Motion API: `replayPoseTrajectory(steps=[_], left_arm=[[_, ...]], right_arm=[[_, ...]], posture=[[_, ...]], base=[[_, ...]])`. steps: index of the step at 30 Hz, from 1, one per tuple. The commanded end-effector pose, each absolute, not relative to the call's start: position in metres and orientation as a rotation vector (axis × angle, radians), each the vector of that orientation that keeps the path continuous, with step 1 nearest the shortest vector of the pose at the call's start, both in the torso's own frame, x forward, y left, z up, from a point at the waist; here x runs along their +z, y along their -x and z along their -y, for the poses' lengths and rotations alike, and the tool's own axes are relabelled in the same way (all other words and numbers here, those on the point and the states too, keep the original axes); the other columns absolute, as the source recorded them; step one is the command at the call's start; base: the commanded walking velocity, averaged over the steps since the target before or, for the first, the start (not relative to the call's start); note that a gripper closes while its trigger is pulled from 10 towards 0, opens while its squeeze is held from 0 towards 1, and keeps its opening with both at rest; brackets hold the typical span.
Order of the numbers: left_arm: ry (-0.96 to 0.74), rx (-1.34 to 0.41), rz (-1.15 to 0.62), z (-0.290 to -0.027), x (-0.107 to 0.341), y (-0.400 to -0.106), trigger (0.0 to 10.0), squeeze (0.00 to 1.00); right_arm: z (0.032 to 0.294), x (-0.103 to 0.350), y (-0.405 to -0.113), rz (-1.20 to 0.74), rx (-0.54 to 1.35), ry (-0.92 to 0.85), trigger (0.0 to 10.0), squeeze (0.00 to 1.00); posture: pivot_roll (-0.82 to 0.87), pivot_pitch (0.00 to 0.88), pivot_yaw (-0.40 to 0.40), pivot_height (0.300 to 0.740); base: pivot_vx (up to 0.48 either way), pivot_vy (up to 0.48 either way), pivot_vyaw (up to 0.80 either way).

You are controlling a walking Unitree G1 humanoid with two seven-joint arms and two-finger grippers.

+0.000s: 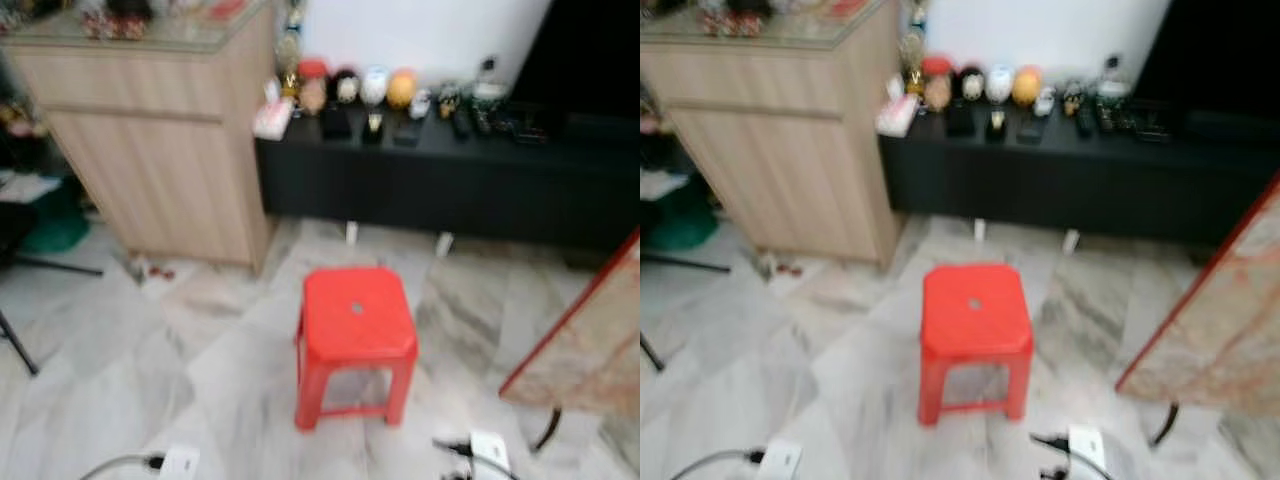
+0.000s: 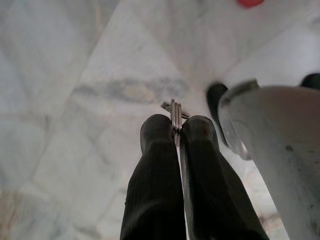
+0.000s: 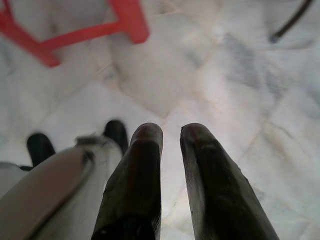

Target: Hang keys on a hook

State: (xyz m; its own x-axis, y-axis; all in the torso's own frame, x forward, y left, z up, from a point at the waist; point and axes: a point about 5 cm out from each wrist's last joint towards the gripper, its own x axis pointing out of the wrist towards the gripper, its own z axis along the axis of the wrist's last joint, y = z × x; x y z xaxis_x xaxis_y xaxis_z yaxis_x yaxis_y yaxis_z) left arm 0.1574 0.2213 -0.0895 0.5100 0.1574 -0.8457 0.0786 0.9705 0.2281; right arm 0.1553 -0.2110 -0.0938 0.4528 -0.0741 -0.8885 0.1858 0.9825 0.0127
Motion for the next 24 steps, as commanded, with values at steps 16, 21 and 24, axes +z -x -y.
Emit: replayPoseTrajectory(steps=[16,21,24], left_arm=[[-0.243,0.058,-1.062,-0.222,-0.092,-0.151,10.0,0.00],[-0.239,0.066,-1.059,-0.223,-0.091,-0.154,10.0,0.00],[-0.235,0.070,-1.053,-0.225,-0.089,-0.158,10.0,0.00]], right_arm=[[0.203,-0.095,-0.155,-1.099,-0.137,-0.116,10.0,0.00],[0.201,-0.094,-0.160,-1.089,-0.122,-0.122,10.0,0.00],[0.199,-0.092,-0.166,-1.080,-0.109,-0.110,10.0,0.00]], posture=[[-0.02,0.016,-0.053,0.740],[-0.01,0.000,-0.051,0.740],[-0.01,0.000,-0.048,0.740]], base=[[0.000,-0.374,-0.04],[0.000,-0.370,0.00],[0.000,-0.370,0.00]])
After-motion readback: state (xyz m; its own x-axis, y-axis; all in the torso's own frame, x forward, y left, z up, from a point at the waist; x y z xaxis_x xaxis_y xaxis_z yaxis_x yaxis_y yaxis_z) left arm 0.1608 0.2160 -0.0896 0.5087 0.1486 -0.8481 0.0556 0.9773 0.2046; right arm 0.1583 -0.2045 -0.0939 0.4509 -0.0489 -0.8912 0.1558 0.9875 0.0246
